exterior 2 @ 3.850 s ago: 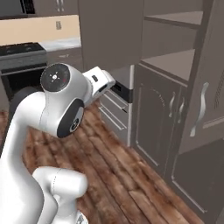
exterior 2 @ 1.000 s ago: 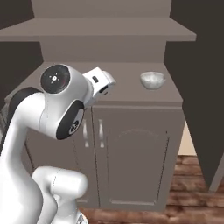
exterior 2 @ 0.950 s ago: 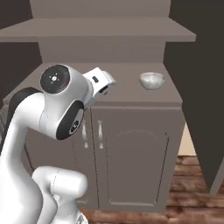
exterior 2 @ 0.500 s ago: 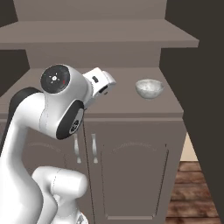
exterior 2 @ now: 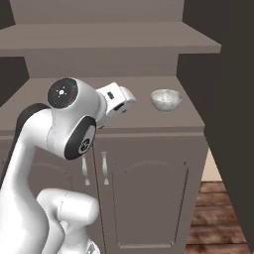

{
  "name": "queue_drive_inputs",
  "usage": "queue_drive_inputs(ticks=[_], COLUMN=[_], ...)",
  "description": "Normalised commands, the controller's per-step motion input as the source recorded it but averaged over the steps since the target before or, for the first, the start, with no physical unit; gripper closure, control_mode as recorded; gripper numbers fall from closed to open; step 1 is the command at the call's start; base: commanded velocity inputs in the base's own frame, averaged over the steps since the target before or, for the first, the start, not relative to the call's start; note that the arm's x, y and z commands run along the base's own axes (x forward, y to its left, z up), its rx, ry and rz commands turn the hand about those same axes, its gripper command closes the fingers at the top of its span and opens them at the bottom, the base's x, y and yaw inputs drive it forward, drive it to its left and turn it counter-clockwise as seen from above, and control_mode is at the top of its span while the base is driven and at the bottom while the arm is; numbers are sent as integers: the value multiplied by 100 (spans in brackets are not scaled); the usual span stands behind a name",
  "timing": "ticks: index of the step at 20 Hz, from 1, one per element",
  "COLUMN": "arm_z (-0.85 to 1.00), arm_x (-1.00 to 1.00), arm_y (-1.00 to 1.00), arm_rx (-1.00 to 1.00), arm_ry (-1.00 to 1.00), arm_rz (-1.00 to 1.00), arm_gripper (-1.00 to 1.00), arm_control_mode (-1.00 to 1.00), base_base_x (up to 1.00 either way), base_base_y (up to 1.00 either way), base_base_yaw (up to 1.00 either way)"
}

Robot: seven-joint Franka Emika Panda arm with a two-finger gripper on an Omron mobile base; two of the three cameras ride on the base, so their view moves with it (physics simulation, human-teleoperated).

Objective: Take the smaller bowl and place it next to the appetizer plate on the dining counter , and place the larger bowl next to the plate with cooked food.

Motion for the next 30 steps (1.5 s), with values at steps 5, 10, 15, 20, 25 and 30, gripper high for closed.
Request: queue_drive_inputs(ticks=[5,10,15,20,25,30], arm_z=[-29,-12,0,0,0,-9], arm_x=[32,49,68,72,70,54], arm_y=[-26,-27,-18,0,-1,-10], arm_rx=[0,6,14,11,3,0], arm_ry=[-1,0,0,0,0,-3], arm_rz=[-9,1,4,7,6,0], arm_gripper=[-100,-100,-100,-100,-100,-100], arm_control_mode=[-100,-100,-100,-100,-100,-100], base_base_x=[0,0,0,0,0,0], base_base_y=[0,0,0,0,0,0], base_base_yaw=[0,0,0,0,0,0])
